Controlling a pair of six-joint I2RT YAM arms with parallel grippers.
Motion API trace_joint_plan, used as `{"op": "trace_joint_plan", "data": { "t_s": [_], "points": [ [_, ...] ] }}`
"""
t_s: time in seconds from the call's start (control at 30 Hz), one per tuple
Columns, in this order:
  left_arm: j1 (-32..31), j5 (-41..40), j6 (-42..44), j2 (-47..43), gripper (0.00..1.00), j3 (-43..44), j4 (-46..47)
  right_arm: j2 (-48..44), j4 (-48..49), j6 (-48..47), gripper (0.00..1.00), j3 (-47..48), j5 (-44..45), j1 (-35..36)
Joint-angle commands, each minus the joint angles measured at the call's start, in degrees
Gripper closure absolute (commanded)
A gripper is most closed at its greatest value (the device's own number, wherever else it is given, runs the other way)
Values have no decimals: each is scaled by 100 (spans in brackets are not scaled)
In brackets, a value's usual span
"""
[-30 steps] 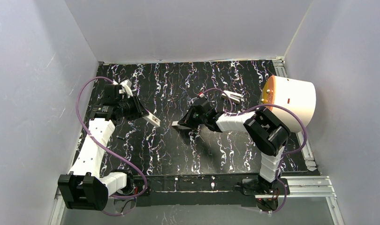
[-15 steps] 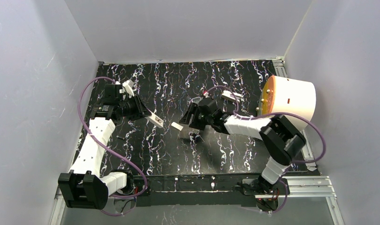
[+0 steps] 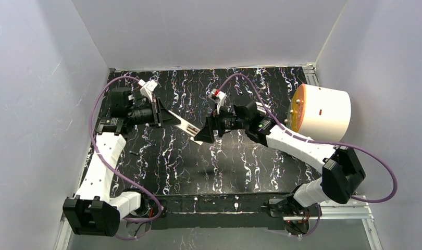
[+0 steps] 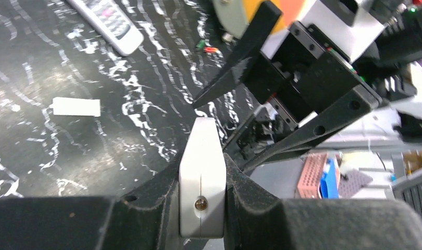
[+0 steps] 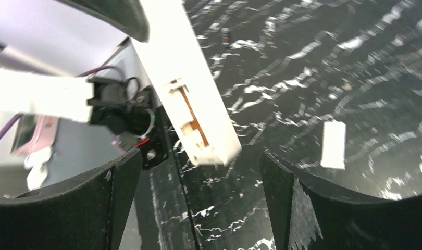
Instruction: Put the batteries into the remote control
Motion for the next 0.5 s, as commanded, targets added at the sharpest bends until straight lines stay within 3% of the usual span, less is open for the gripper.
{"op": "trace_joint_plan", "data": {
  "t_s": [0.0, 0.2, 0.47],
  "points": [
    [-12, 1489, 360, -376, 100, 247, 248, -22, -20, -797, 8, 510, -2087, 5],
    [-84, 2354, 443, -517, 100, 181, 534, 59, -395, -1092, 13, 828, -2887, 10],
    [-216, 2585, 686, -583, 100, 99, 510, 246, -518, -842, 45, 1192, -3224, 10]
  ]
}}
